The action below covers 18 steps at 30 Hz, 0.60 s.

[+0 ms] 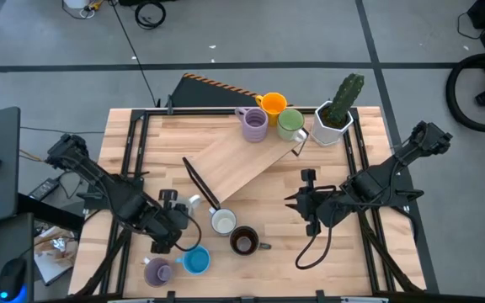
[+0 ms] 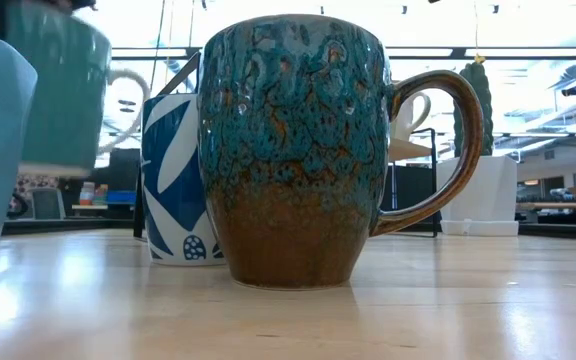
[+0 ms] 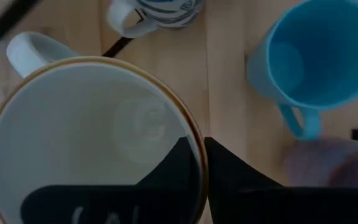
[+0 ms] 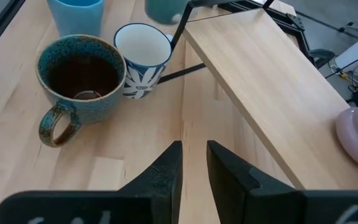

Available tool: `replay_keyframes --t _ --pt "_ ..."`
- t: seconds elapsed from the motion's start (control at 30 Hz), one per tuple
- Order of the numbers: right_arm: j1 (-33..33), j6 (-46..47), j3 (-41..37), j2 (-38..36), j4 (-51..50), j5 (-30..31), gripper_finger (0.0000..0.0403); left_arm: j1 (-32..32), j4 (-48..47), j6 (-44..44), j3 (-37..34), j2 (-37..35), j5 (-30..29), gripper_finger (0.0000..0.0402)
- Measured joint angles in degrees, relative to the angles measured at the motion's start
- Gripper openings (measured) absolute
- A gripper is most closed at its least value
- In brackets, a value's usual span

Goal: Place coffee mugs
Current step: Put the blue mug on the shelf

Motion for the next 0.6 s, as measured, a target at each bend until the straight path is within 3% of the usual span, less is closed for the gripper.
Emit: replay_keyframes --t 0.37,0.6 --pt "0.0 -0.89 0.0 0.0 -0.47 -0.14 0.0079 1.01 -6.75 1.97 16.77 -0.02 1.59 0.003" --pt "0.0 -1.1 0.0 0.0 -0.8 1.38 0.0079 3.47 -5.75 9.6 21.44 -0.02 -0.82 0.003"
